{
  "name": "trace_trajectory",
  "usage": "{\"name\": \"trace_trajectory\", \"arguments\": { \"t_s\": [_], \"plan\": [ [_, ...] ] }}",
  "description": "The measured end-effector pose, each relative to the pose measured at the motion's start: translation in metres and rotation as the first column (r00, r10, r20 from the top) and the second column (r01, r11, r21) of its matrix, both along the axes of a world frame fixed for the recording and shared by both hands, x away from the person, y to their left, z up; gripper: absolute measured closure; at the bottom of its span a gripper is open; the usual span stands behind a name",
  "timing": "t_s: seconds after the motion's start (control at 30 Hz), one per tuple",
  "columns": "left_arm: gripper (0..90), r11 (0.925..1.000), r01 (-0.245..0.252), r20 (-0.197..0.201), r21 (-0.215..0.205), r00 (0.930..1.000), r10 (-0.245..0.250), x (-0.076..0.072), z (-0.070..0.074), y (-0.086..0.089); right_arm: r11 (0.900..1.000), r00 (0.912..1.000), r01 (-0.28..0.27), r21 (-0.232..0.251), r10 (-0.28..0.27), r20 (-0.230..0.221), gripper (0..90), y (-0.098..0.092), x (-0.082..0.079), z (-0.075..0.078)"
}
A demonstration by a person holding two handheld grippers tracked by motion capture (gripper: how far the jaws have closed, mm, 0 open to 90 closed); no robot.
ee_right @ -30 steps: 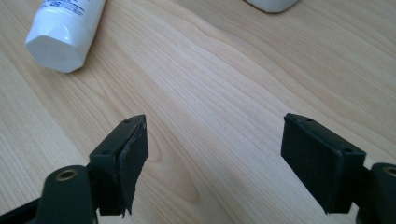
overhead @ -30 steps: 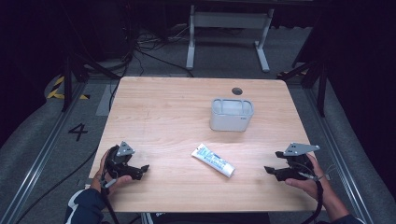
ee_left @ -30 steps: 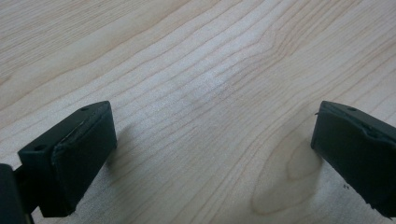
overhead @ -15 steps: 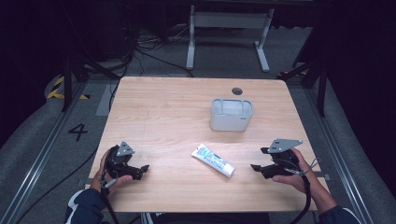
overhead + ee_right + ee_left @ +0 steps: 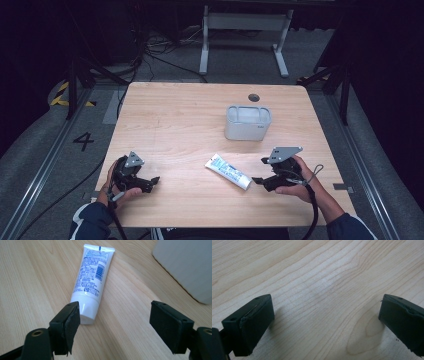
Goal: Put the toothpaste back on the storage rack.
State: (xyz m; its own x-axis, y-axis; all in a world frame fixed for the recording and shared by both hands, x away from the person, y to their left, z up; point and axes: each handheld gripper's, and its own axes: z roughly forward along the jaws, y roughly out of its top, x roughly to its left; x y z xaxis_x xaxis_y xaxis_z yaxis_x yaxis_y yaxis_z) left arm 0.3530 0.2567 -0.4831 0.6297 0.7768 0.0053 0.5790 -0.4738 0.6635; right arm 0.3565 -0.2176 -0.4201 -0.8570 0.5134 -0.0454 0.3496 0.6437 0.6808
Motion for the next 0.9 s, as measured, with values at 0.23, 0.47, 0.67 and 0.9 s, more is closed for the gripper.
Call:
{"name": "trace_trajectory", "arguments": {
  "t_s": [0.23, 0.47, 0.67, 0.9],
  "plan": [
    [0.6, 1.0, 0.0, 0.0, 0.0, 1.0, 0.0, 0.0, 0.0, 0.0, 0.999, 0.9993, -0.036, 0.003, 0.036, -0.008, 25.2, 0.02, 0.003, 0.003],
    [0.6, 1.0, 0.001, 0.0, 0.0, 1.0, -0.001, 0.0, 0.0, 0.0, 0.998, 0.9982, -0.057, -0.024, 0.057, -0.018, 25.3, 0.036, 0.007, 0.0],
    [0.6, 1.0, 0.0, 0.0, 0.0, 1.0, 0.0, 0.0, 0.0, 0.0, 0.996, 0.9965, -0.076, -0.05, 0.074, -0.038, 25.4, 0.052, 0.015, -0.004],
    [0.6, 1.0, 0.0, 0.0, 0.0, 1.0, 0.0, 0.0, 0.0, 0.0, 0.994, 0.9947, -0.091, -0.068, 0.088, -0.054, 25.8, 0.063, 0.018, -0.005]
  ]
}}
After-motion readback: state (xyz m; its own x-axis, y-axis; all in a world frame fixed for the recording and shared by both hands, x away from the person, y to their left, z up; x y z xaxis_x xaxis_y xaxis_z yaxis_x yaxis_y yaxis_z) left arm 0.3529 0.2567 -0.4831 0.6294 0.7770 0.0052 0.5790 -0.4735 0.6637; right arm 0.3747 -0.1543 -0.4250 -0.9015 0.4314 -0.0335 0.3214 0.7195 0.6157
